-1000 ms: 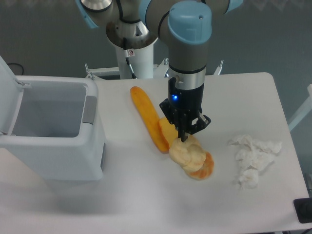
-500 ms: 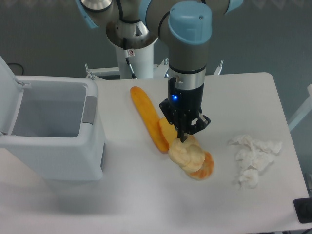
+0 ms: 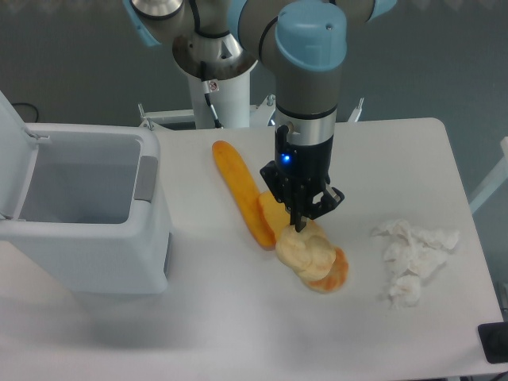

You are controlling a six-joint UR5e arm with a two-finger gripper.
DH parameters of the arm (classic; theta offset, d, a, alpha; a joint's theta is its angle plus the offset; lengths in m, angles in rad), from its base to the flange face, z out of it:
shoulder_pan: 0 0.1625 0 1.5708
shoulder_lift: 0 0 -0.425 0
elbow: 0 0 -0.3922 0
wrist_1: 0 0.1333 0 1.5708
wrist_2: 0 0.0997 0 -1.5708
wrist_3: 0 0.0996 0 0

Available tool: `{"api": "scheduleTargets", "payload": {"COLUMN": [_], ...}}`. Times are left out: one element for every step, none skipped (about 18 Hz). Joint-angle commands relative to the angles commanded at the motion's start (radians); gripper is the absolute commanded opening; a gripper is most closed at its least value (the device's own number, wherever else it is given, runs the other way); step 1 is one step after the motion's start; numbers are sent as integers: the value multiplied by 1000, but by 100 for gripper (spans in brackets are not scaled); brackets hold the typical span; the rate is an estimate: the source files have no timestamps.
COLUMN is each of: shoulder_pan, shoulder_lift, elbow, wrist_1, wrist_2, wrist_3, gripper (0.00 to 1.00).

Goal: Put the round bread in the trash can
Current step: 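Lower the gripper onto the braided round bun and close on it, then lift the braided bun up off the table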

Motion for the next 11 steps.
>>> {"api": "scheduleTargets", "payload": {"shoulder_pan": [0, 2, 3, 5, 8, 15, 18, 18, 17, 14, 12], "shoulder_lift": [0, 0, 0, 0, 0, 3, 3, 3, 5, 6, 14], "elbow": [0, 3, 6, 9, 14, 15, 20, 23, 25, 25, 25], "wrist_1": [2, 2, 3, 3, 2, 2, 3, 3, 2, 2, 2], "wrist_2": [-2, -2, 0, 0, 0, 0, 0, -2, -2, 0, 0], "wrist_3": [2, 0, 0, 0, 0, 0, -2, -3, -15, -35, -58], "gripper": [5, 5, 5, 5, 5, 5, 5, 5, 5, 5, 5]}}
